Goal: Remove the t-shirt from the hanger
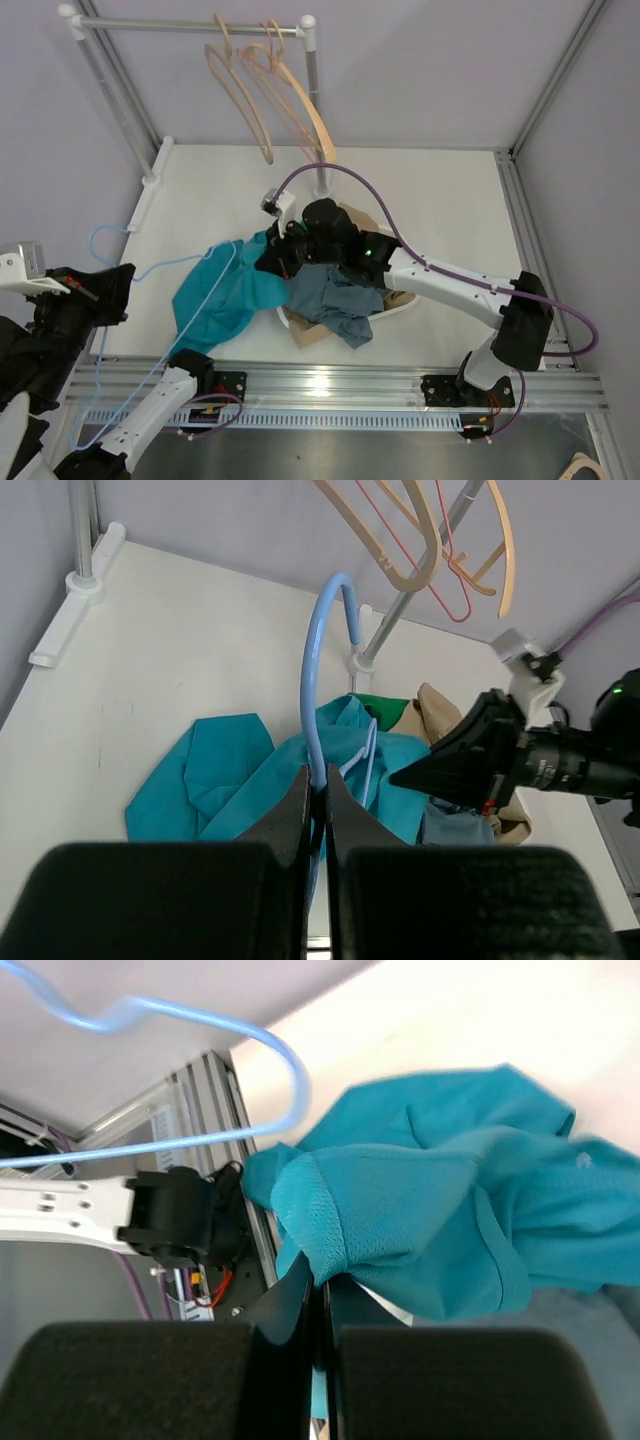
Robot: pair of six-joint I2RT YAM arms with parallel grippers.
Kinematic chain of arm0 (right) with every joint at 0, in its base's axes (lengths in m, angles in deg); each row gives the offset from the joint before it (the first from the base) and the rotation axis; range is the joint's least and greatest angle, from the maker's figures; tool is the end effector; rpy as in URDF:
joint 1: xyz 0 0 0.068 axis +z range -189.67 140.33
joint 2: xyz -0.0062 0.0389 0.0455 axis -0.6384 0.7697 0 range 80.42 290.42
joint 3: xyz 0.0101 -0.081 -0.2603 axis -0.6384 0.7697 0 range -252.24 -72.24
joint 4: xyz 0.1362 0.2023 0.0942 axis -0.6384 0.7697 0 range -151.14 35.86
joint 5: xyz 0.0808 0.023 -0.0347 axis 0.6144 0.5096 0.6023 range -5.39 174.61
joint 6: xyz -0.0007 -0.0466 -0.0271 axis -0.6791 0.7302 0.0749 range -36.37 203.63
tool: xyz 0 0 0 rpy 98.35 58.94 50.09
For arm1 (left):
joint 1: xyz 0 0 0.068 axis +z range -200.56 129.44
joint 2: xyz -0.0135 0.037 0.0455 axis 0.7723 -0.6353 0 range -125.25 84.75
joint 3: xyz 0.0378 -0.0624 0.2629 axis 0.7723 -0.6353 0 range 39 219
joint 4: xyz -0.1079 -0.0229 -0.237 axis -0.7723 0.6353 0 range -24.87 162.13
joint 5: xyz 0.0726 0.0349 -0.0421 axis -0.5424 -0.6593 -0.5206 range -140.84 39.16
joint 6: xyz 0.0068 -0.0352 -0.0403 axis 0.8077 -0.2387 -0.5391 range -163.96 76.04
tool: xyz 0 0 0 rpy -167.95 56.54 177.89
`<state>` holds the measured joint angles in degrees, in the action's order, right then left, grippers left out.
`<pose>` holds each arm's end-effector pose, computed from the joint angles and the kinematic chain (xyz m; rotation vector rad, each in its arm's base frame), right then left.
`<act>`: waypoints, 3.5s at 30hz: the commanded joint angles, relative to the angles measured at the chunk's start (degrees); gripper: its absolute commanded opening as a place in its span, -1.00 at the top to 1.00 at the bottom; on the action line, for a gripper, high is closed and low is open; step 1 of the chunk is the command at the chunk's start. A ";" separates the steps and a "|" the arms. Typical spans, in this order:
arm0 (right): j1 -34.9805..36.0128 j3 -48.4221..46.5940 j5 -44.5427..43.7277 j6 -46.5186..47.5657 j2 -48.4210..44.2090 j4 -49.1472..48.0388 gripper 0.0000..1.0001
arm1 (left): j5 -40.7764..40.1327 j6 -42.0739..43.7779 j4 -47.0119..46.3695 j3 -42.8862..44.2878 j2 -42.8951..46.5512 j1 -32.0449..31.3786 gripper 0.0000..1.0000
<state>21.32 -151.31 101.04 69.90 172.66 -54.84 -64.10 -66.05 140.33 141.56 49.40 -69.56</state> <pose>0.1776 0.3412 0.3438 -1.0185 1.8033 1.1204 -0.0429 0.0234 0.5002 -0.2187 1.7041 -0.3355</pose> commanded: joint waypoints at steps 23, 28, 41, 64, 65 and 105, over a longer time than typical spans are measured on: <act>-1.22 -43.80 -14.31 26.30 -4.89 -2.53 1.00 | -5.20 -3.23 -16.13 -17.57 5.29 -0.33 0.99; -2.89 -37.15 -15.02 24.03 -8.65 -4.10 1.00 | -4.68 -2.96 -17.71 -18.89 4.77 -0.33 0.99; -5.27 19.80 -19.95 -0.20 -35.90 -6.85 1.00 | -2.99 -0.41 -24.13 -21.96 2.75 -0.33 0.99; -6.32 27.76 -16.23 -16.94 -12.77 20.14 0.18 | 19.36 -2.59 -33.63 -19.07 -13.59 25.21 0.99; -6.41 26.35 -16.68 -16.24 -13.40 22.93 0.04 | 24.54 -4.18 -34.50 -18.81 -16.04 28.72 0.99; -7.03 11.39 -26.36 -7.27 -32.92 21.73 -0.99 | 6.48 19.27 -61.83 32.17 -69.49 17.25 0.99</act>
<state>14.46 -140.20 73.85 61.70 141.61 -29.81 -60.40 -51.42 82.82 168.62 -18.95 -52.60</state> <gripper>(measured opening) 0.993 0.025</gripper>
